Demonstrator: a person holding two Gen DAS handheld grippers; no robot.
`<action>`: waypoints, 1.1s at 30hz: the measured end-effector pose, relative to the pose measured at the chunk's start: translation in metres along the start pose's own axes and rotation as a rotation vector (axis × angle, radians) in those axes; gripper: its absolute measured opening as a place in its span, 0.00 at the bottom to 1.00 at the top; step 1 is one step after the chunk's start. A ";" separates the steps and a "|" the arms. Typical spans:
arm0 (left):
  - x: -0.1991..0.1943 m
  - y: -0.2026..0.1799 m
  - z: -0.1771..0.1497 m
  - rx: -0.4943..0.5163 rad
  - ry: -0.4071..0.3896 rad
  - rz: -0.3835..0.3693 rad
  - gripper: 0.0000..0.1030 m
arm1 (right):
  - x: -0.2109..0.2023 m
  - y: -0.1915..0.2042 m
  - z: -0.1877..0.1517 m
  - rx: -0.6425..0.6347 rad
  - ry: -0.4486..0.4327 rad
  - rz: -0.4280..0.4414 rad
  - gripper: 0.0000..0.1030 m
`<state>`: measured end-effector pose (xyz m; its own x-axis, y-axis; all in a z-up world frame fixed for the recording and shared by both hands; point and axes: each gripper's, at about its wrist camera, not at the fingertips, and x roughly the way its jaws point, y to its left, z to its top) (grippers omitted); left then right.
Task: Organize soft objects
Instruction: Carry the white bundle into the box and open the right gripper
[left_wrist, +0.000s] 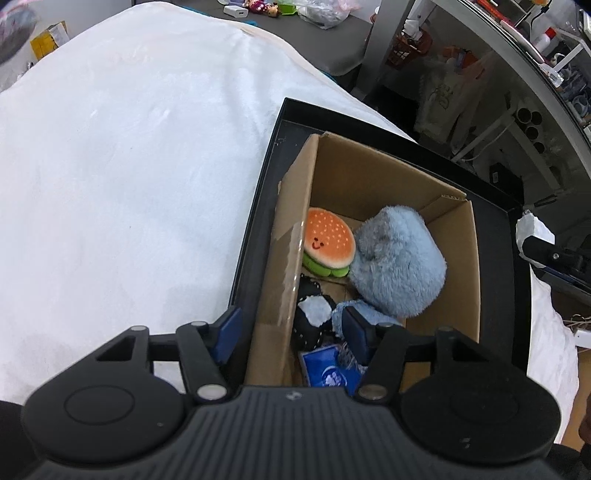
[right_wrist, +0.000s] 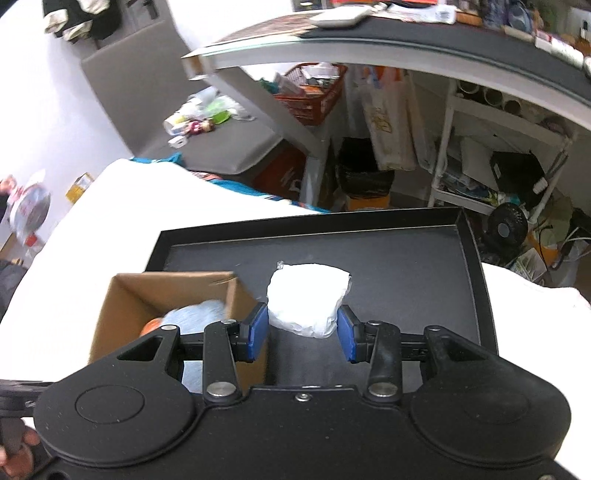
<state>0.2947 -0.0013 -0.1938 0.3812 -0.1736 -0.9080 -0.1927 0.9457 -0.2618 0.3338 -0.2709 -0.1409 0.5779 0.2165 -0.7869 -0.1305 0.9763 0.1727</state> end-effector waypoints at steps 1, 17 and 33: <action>-0.001 0.002 -0.001 -0.001 0.001 -0.005 0.57 | -0.003 0.005 -0.001 -0.006 0.002 0.003 0.39; 0.001 0.023 -0.018 -0.007 0.020 -0.107 0.26 | -0.036 0.070 -0.018 -0.094 0.054 0.031 0.39; 0.002 0.031 -0.021 0.002 0.015 -0.123 0.19 | -0.039 0.110 -0.054 -0.154 0.158 0.005 0.46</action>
<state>0.2707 0.0219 -0.2104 0.3880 -0.2924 -0.8740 -0.1434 0.9177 -0.3706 0.2537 -0.1724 -0.1237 0.4448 0.2067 -0.8715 -0.2616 0.9605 0.0943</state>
